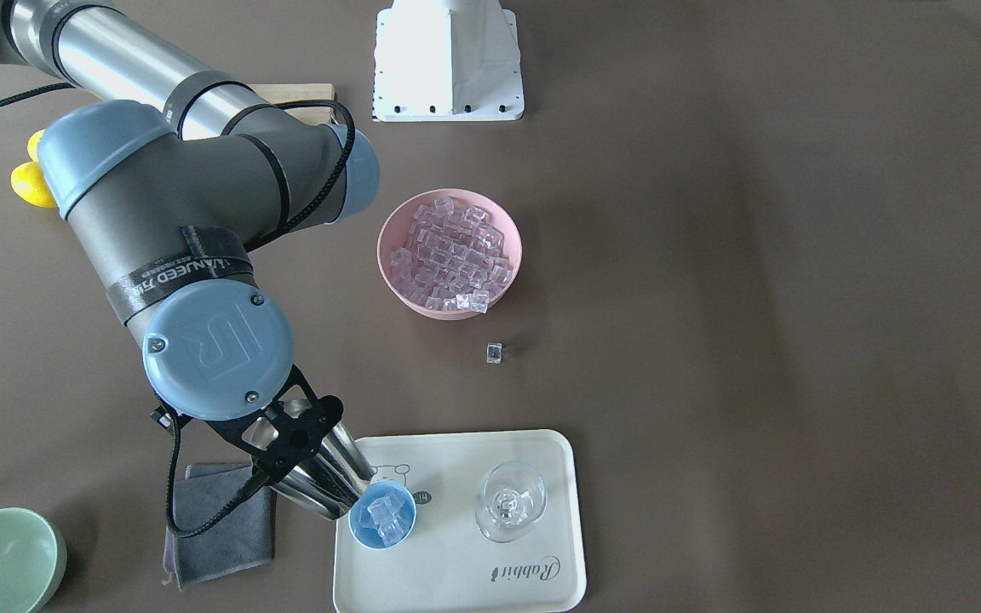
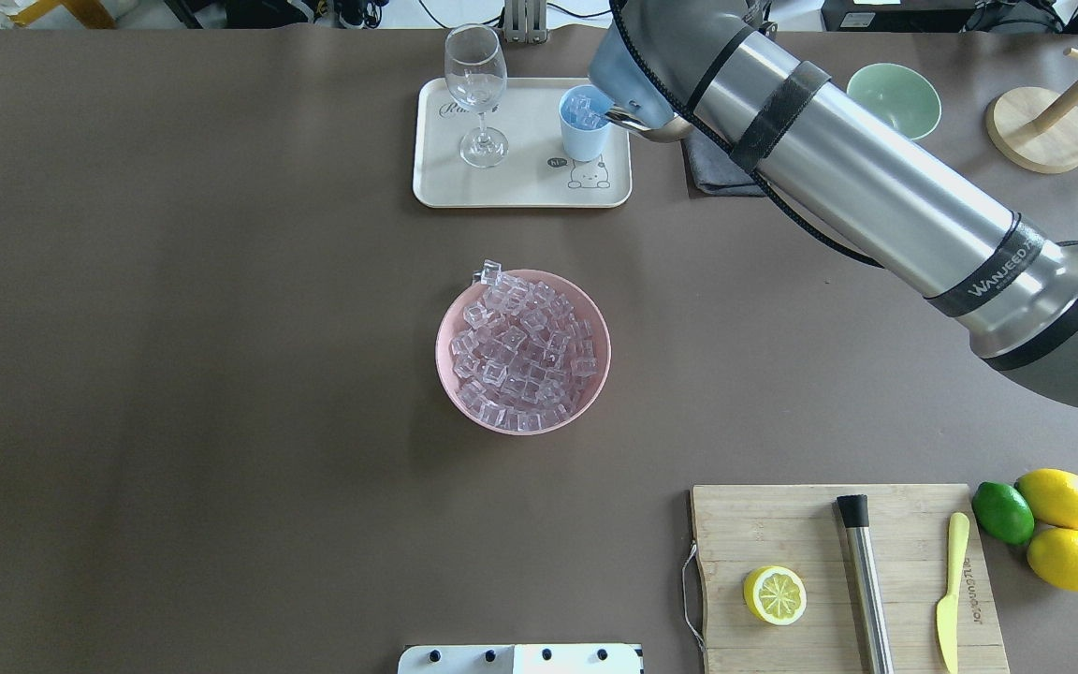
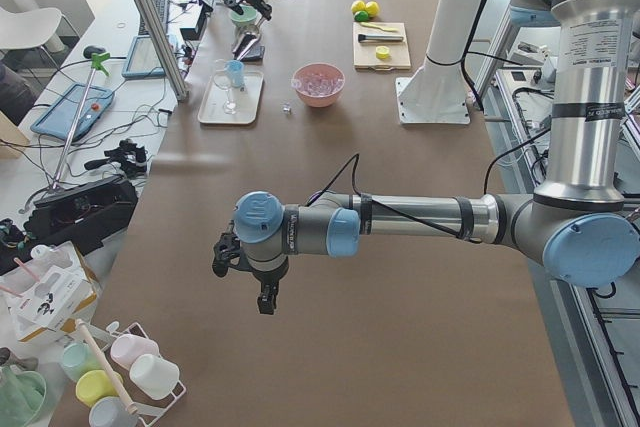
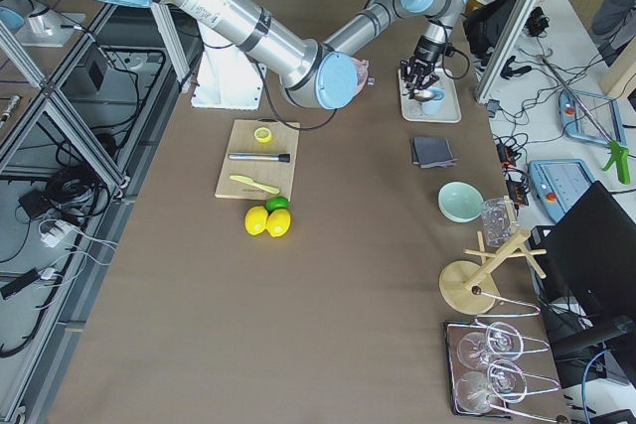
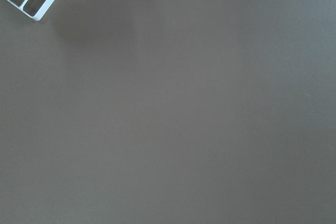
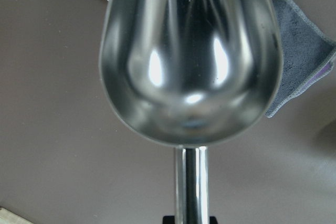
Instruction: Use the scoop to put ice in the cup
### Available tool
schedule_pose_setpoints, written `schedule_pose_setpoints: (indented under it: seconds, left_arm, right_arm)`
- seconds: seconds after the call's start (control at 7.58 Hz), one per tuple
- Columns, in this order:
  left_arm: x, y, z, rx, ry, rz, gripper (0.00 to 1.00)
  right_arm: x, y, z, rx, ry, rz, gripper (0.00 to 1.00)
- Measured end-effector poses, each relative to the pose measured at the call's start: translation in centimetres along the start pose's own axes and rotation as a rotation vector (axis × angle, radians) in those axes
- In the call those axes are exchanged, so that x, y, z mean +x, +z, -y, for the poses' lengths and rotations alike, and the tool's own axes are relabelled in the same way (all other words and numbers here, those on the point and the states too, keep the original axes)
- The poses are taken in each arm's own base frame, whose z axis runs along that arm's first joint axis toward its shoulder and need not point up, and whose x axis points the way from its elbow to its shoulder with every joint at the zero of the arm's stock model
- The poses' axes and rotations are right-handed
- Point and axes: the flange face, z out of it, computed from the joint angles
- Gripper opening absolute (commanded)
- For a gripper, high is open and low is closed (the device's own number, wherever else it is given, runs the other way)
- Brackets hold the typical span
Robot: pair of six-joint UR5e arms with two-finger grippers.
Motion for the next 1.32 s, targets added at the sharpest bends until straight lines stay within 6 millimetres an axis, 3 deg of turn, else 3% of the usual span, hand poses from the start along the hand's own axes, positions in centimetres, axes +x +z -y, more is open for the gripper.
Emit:
schedule_pose_setpoints:
  seconds: [0.26, 0.53, 0.66, 0.92, 1.06, 1.32]
  left_arm:
    - [2.1, -2.0, -0.1, 0.035, 0.034, 0.001, 0.99]
    - [2.7, -2.5, -0.5, 0.023, 0.026, 0.003, 0.99]
    - [2.6, -2.2, -0.7, 0.002, 0.009, 0.003, 0.99]
    - [1.6, -1.1, -1.1, -0.032, -0.024, 0.001, 0.99]
    - [1.2, -0.7, -1.2, -0.041, -0.034, 0.001, 0.99]
    - [0.5, -0.3, -1.0, -0.049, -0.047, 0.005, 0.99]
  right_arm:
    - [-0.4, -0.3, -0.7, 0.012, -0.009, -0.006, 0.00]
    - [-0.4, 1.6, -5.3, 0.054, -0.008, -0.003, 0.00]
    - [0.6, 3.3, -9.3, 0.084, 0.036, 0.016, 0.00]
    - [1.7, 7.8, -19.4, 0.143, 0.222, 0.056, 0.00]
    - [2.6, 10.4, -23.2, 0.169, 0.310, 0.082, 0.00]
    - [4.8, 17.5, -30.2, 0.195, 0.504, 0.150, 0.00]
